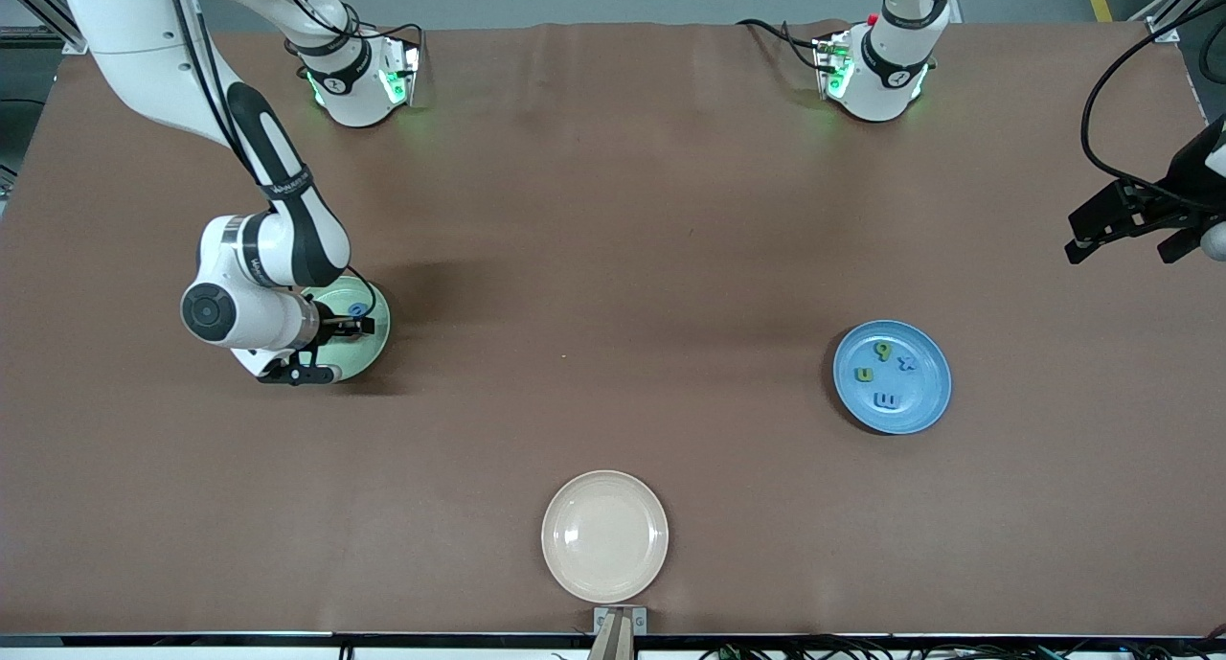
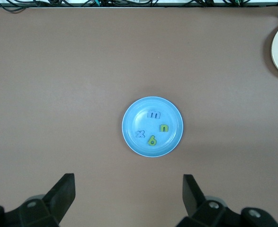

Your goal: Sort upper and lower case letters into plates

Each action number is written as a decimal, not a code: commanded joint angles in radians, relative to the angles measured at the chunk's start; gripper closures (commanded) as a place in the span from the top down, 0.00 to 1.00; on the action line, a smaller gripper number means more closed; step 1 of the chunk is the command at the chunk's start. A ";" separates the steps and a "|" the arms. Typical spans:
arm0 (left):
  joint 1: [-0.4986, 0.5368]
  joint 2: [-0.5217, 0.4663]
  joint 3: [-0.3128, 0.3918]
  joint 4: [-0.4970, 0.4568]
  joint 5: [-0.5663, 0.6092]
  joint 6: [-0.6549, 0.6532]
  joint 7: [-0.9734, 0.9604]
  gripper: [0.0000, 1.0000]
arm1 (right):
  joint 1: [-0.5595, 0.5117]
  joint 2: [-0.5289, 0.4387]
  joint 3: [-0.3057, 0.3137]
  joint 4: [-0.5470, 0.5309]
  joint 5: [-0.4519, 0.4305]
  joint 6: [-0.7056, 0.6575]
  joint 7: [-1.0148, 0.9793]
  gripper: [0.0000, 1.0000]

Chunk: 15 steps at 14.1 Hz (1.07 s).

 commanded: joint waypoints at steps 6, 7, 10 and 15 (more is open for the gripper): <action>0.002 -0.001 -0.003 0.014 0.017 -0.017 0.017 1.00 | -0.025 -0.215 -0.031 0.144 -0.089 -0.344 -0.005 1.00; 0.001 -0.002 -0.003 0.014 0.017 -0.017 0.017 1.00 | -0.034 -0.253 -0.031 0.144 -0.096 -0.375 -0.005 1.00; 0.001 -0.005 -0.003 0.021 0.015 -0.017 0.017 1.00 | -0.051 -0.375 -0.031 0.145 -0.096 -0.459 -0.005 1.00; -0.010 -0.005 -0.006 0.028 0.005 -0.017 0.020 1.00 | -0.056 -0.406 -0.032 0.361 -0.110 -0.716 -0.005 1.00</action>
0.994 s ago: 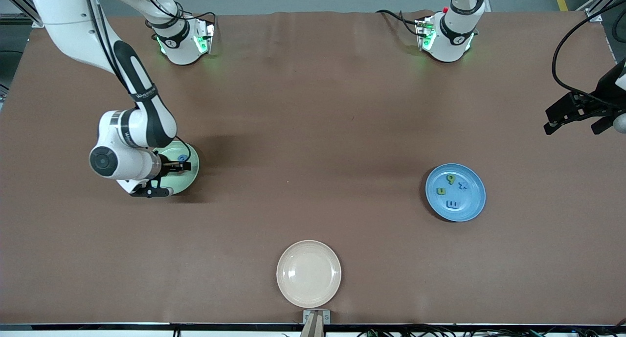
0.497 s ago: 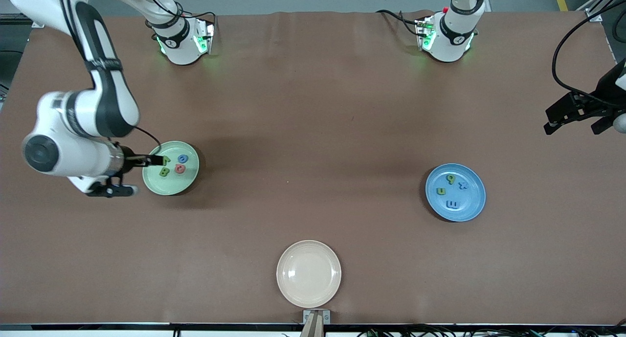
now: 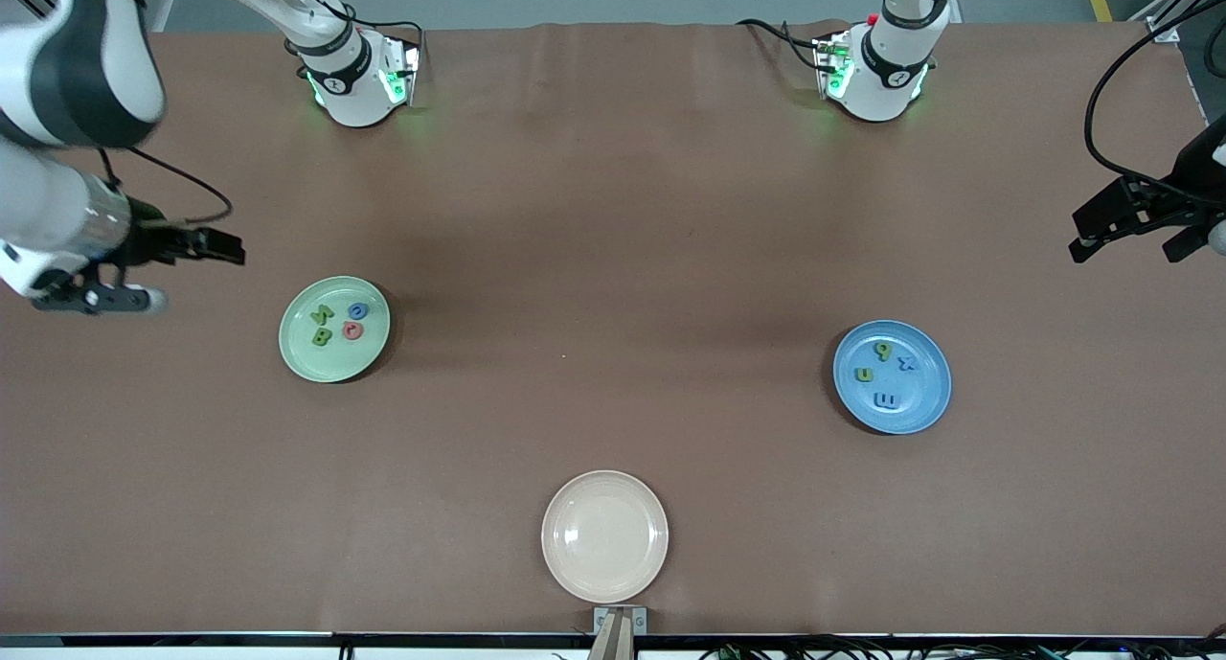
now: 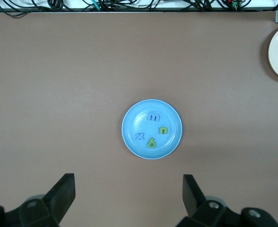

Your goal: Sort upper and lower case letters into plates

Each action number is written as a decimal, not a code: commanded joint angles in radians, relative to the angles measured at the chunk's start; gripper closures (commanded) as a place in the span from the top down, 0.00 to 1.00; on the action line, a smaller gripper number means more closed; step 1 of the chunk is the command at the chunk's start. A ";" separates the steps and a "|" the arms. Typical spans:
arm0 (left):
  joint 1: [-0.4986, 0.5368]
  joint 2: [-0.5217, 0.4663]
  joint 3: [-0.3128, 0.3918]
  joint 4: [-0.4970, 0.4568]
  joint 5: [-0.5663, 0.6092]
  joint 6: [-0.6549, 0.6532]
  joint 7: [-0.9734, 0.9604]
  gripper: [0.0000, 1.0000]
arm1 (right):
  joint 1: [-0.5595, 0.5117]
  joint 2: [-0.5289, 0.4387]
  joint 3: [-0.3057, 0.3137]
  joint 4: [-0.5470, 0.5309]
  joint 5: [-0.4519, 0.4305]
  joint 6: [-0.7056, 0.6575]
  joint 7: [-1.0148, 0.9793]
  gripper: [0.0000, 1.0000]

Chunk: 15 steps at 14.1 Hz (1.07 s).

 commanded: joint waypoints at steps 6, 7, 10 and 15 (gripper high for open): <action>0.000 0.024 -0.010 0.013 0.025 0.033 0.017 1.00 | -0.039 0.039 0.010 0.152 -0.028 -0.098 -0.049 1.00; 0.001 0.024 -0.007 0.013 0.026 0.035 0.017 1.00 | -0.049 0.041 0.010 0.159 -0.033 -0.098 -0.091 1.00; -0.006 0.023 -0.012 0.013 0.023 0.035 0.006 1.00 | -0.099 0.054 0.010 0.178 -0.035 -0.095 -0.175 1.00; 0.004 0.012 -0.006 0.013 0.009 0.024 0.018 1.00 | -0.103 0.094 0.010 0.251 -0.025 -0.102 -0.168 1.00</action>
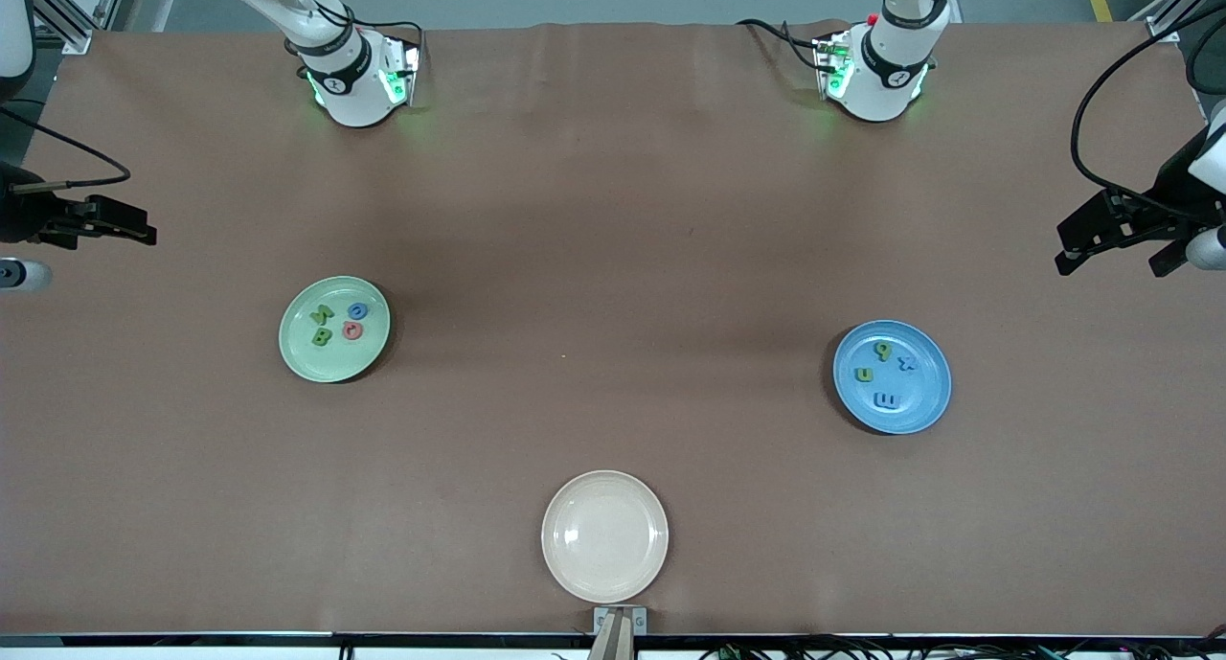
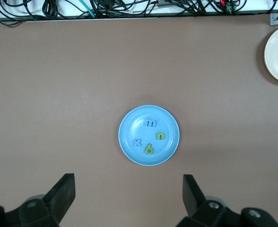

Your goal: Sort upper and lower case letters into plates

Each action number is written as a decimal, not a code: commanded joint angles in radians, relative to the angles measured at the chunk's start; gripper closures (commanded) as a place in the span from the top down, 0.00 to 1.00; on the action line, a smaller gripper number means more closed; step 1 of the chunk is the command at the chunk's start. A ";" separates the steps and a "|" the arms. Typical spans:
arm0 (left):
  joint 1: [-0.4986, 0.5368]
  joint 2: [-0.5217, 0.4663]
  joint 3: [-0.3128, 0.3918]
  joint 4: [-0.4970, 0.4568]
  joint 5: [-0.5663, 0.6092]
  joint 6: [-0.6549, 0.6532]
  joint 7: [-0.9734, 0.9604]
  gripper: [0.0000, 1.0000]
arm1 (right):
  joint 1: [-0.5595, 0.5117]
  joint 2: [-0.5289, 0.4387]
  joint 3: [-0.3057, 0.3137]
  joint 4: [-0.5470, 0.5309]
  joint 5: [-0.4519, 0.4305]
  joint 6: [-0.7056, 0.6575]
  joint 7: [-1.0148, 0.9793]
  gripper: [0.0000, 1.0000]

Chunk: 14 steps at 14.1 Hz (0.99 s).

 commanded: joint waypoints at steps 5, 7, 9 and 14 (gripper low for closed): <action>0.018 -0.036 -0.005 0.012 0.001 -0.072 0.017 1.00 | -0.004 0.031 0.010 0.078 0.001 -0.025 -0.009 1.00; 0.018 -0.036 -0.007 0.012 -0.001 -0.073 0.018 1.00 | -0.004 0.023 0.011 0.095 0.004 -0.053 -0.001 1.00; 0.017 -0.035 -0.004 0.011 -0.002 -0.075 0.018 1.00 | -0.004 0.023 0.010 0.095 0.004 -0.068 -0.003 1.00; 0.017 -0.032 -0.004 0.011 -0.004 -0.092 0.015 1.00 | -0.029 0.014 -0.004 0.095 0.010 -0.119 -0.013 1.00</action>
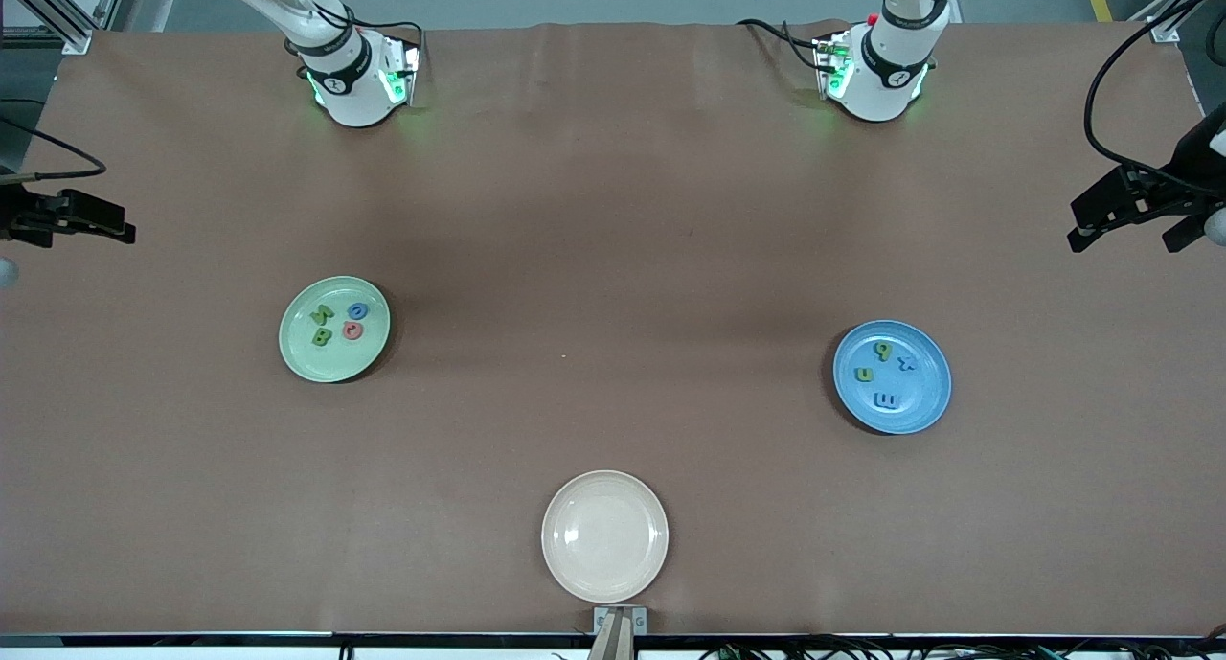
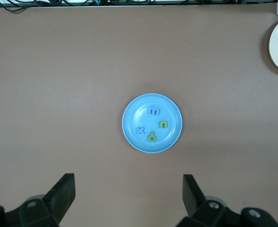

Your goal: Sort upper and lower case letters into plates

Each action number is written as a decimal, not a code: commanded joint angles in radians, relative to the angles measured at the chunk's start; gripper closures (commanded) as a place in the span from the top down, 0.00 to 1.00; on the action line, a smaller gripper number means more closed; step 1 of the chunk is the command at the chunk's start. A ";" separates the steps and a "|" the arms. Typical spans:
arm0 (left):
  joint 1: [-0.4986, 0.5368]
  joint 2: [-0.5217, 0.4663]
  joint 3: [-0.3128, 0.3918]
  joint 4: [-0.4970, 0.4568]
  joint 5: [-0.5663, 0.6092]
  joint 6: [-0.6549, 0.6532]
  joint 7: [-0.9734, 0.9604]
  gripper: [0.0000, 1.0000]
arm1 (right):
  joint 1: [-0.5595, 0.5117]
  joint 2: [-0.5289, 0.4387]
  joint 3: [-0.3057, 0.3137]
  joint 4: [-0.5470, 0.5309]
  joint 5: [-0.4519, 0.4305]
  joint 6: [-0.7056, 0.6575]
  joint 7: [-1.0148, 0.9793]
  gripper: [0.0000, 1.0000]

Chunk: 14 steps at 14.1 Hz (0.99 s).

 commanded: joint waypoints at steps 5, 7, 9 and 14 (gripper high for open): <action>0.008 -0.003 -0.003 0.004 -0.004 -0.022 0.018 1.00 | 0.010 -0.028 0.019 0.008 0.008 -0.044 -0.002 1.00; 0.005 -0.004 -0.003 0.004 -0.004 -0.022 0.020 1.00 | 0.018 -0.042 0.016 0.006 0.006 -0.048 -0.002 1.00; 0.002 -0.004 -0.004 0.006 -0.007 -0.022 0.018 1.00 | 0.019 -0.058 0.016 -0.006 0.006 -0.052 0.000 1.00; 0.000 -0.004 -0.004 0.006 -0.017 -0.021 0.018 1.00 | 0.041 -0.097 0.022 -0.042 0.003 -0.046 0.124 1.00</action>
